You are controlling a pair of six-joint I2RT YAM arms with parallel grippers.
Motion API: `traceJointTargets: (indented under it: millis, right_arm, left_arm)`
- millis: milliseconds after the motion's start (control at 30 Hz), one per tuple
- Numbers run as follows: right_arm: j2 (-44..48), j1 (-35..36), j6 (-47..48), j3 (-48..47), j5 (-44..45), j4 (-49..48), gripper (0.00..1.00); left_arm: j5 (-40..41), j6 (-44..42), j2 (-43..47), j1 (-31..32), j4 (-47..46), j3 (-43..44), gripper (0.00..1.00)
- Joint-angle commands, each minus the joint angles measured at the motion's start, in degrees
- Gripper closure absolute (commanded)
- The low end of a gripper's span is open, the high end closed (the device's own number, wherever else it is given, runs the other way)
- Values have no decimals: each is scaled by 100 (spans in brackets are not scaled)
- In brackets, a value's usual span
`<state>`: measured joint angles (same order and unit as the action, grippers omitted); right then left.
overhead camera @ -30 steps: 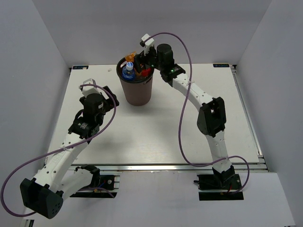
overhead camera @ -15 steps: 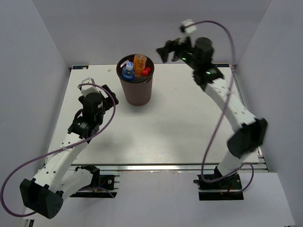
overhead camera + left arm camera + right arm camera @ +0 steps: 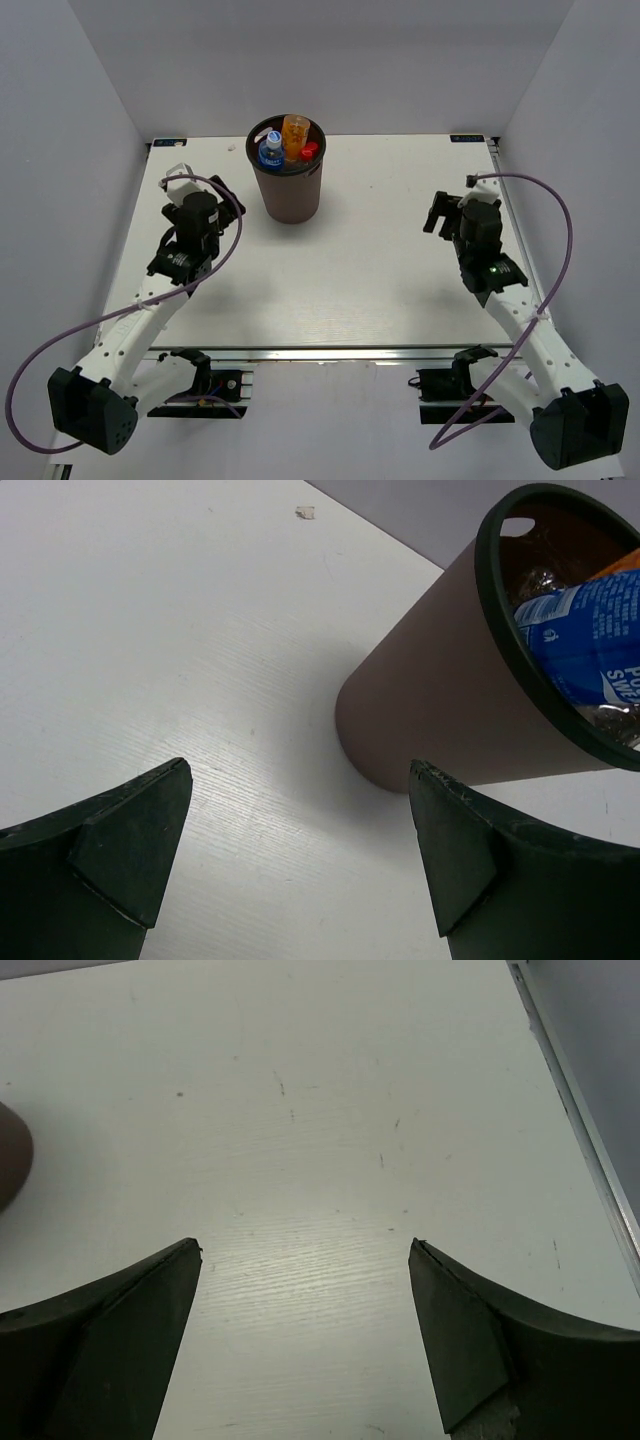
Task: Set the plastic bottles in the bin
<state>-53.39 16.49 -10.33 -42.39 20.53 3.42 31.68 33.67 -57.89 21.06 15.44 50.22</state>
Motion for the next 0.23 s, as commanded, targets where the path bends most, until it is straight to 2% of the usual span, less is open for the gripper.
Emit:
traceJointTargets:
  millis: [0, 200]
  right_arm:
    - [285, 3, -224, 125, 566, -280, 11]
    - [364, -5, -391, 134, 399, -201, 11]
  left_arm:
    - [49, 157, 120, -67, -85, -21, 2]
    - [40, 175, 252, -67, -15, -214, 2]
